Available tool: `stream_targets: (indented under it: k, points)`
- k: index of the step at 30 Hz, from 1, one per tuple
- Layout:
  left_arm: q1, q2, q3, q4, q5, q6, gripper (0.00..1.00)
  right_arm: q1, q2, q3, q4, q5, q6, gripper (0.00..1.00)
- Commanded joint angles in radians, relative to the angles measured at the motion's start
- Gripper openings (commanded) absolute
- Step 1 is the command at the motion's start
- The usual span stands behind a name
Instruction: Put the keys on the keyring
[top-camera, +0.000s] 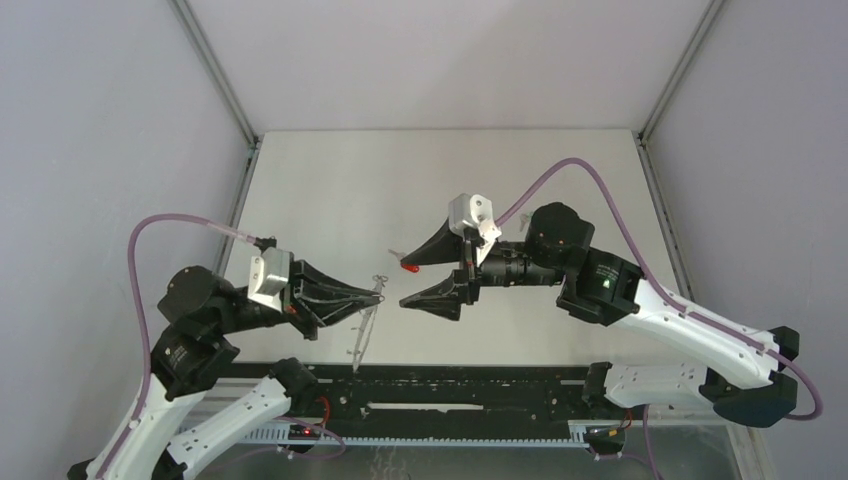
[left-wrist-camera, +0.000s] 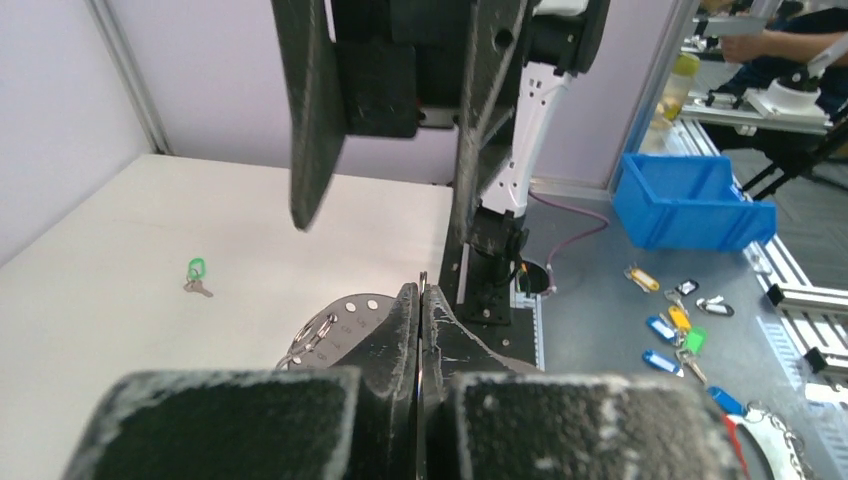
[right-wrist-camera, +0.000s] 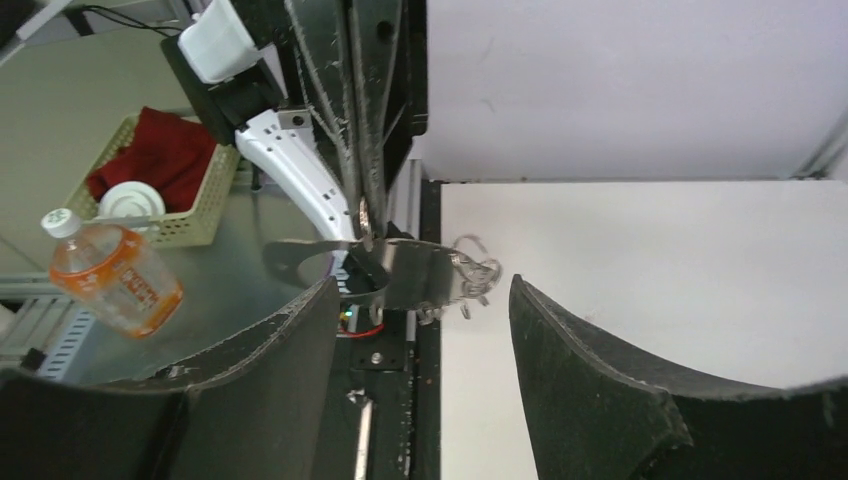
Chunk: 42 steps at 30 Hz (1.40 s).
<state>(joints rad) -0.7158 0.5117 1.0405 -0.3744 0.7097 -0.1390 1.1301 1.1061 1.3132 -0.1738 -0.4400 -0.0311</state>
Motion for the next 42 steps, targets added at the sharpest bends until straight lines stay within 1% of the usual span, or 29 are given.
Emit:
stream_targets:
  k: [1,3,6,9,12,14,16,20,21,23,27,33,42]
  points:
    - [-0.004,-0.011,-0.014,0.112,-0.049,-0.084,0.0,0.031,0.013,-0.011,0.079,-0.03,0.054,0.7]
    - [-0.003,-0.011,-0.017,0.12,-0.046,-0.091,0.0,0.036,0.023,-0.01,0.098,-0.028,0.071,0.67]
    - [-0.003,-0.011,-0.017,0.125,-0.043,-0.091,0.0,0.039,0.033,-0.009,0.129,-0.032,0.097,0.61]
    - [-0.004,-0.014,-0.02,0.122,-0.043,-0.09,0.0,0.04,0.041,-0.01,0.161,-0.039,0.13,0.52]
    - [-0.002,-0.017,-0.022,0.118,-0.049,-0.084,0.0,0.042,0.048,-0.01,0.165,-0.042,0.149,0.41]
    - [-0.003,-0.018,-0.021,0.118,-0.055,-0.082,0.0,0.042,0.053,-0.01,0.193,-0.044,0.157,0.39]
    - [-0.002,-0.018,-0.023,0.118,-0.062,-0.082,0.0,0.046,0.055,-0.009,0.192,-0.039,0.161,0.39]
    - [-0.002,-0.018,-0.02,0.119,-0.075,-0.087,0.0,0.05,0.032,-0.01,0.163,0.014,0.153,0.5]
    - [-0.002,-0.018,-0.022,0.12,-0.077,-0.09,0.0,0.05,0.022,-0.01,0.146,0.023,0.15,0.52]
    - [-0.001,-0.018,-0.023,0.123,-0.095,-0.1,0.0,0.05,-0.003,-0.01,0.133,0.043,0.15,0.53]
    - [-0.002,-0.018,-0.03,0.138,-0.127,-0.115,0.0,0.051,-0.016,-0.009,0.117,0.049,0.172,0.47]
    - [0.001,-0.007,-0.032,0.172,-0.119,-0.148,0.0,0.05,0.011,-0.01,0.136,0.038,0.216,0.39]
    - [0.003,0.005,-0.042,0.221,-0.052,-0.155,0.0,0.034,0.041,-0.01,0.165,-0.001,0.265,0.38]
